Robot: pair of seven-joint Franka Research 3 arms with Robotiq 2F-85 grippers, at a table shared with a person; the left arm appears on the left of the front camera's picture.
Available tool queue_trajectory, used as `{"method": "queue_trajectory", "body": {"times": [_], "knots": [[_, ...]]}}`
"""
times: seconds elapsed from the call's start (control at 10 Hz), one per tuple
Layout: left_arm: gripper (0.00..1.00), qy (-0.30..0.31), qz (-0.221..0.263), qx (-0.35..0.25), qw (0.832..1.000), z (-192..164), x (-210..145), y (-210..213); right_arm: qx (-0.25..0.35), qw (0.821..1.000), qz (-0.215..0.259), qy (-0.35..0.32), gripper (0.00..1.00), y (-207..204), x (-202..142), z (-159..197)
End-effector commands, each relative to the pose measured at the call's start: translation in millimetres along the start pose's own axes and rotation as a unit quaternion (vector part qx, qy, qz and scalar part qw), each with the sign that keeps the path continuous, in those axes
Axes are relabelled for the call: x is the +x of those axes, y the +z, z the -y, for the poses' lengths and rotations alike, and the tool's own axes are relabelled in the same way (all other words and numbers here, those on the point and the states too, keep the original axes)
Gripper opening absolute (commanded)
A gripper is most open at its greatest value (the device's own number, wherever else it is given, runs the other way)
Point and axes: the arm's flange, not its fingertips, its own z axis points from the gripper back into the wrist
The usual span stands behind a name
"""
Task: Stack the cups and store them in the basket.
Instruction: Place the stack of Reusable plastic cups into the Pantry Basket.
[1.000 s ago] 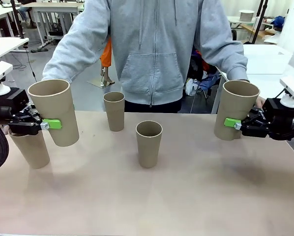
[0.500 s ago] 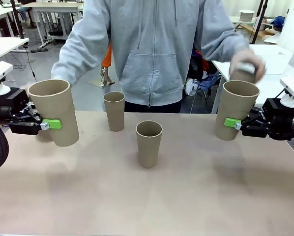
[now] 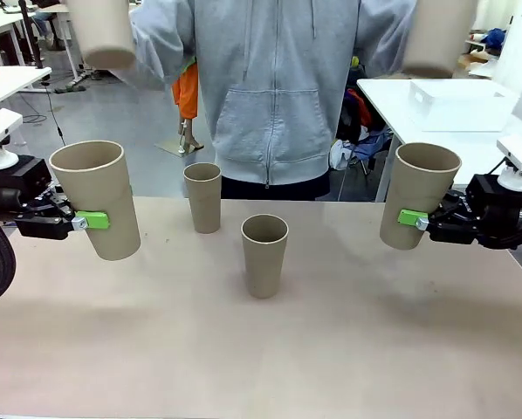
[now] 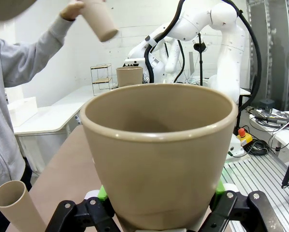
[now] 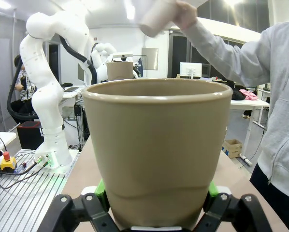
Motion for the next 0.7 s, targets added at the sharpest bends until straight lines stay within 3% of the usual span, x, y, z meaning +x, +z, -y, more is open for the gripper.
{"method": "queue_trajectory", "body": {"times": [0.0, 0.6], "knots": [[0.85, 0.000, 0.003, 0.002, 1.000, 1.5, 5.0, 1.6, 0.000, 1.000, 0.001, 0.004, 0.83, -0.4, 2.1, -0.1], [0.85, 0.000, 0.003, 0.002, 1.000, 1.5, 5.0, 1.6, 0.000, 1.000, 0.001, 0.004, 0.83, -0.4, 2.1, -0.1]]}}
